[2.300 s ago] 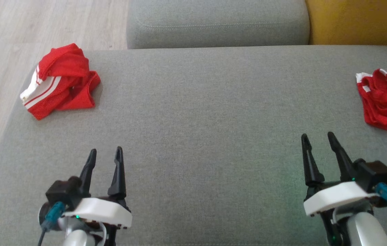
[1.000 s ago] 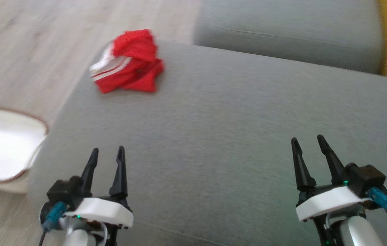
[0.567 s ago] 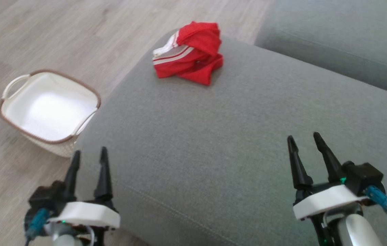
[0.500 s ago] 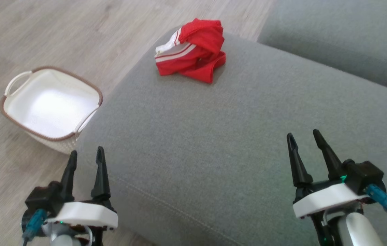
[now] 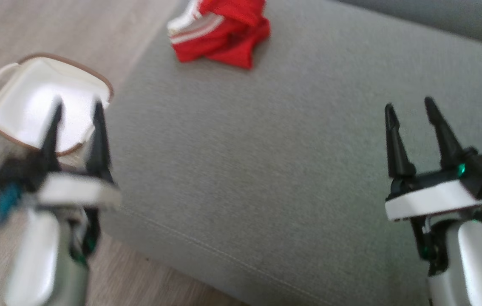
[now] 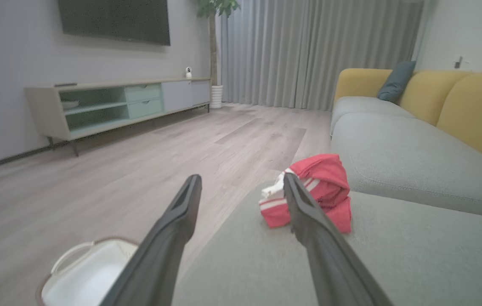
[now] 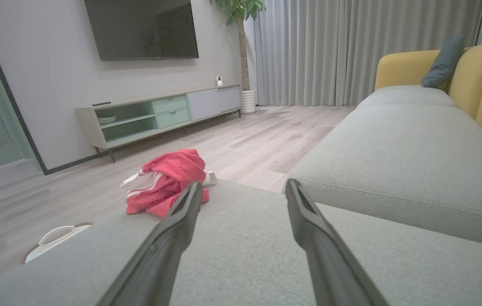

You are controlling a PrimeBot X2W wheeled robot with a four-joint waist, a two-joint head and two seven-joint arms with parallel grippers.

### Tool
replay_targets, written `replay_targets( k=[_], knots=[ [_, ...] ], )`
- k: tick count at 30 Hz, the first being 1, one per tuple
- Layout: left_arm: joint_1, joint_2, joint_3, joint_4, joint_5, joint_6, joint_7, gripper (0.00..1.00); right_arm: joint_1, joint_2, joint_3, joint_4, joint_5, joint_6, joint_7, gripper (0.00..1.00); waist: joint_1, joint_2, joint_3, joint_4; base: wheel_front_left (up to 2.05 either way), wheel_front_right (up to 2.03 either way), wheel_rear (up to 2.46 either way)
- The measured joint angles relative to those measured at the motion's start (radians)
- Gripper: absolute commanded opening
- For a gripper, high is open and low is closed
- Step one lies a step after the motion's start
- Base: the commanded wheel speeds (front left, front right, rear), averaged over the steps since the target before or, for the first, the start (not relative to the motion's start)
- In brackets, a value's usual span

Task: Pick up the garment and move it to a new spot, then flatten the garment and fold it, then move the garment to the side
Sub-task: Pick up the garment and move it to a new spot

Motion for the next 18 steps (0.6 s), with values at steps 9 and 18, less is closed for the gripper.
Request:
replay_targets(
  k=[9, 18],
  knots=[
    [-0.425, 0.097, -0.016, 0.166, 0.025, -0.063, 0.145, 1.0, -0.06, -0.002, -0.022, -0.097, -0.066, 0.0, 0.052, 1.0, 0.0002, 0.0, 0.162, -0.111, 0.0, 0.0, 0.0],
    [-0.711, 0.138, -0.033, 0.436, -0.028, -0.096, 0.243, 1.0, -0.095, -0.003, -0.044, -0.192, -0.096, 0.0, 0.083, 1.0, 0.0001, -0.0001, 0.335, -0.216, 0.0, 0.0, 0.0]
  ],
)
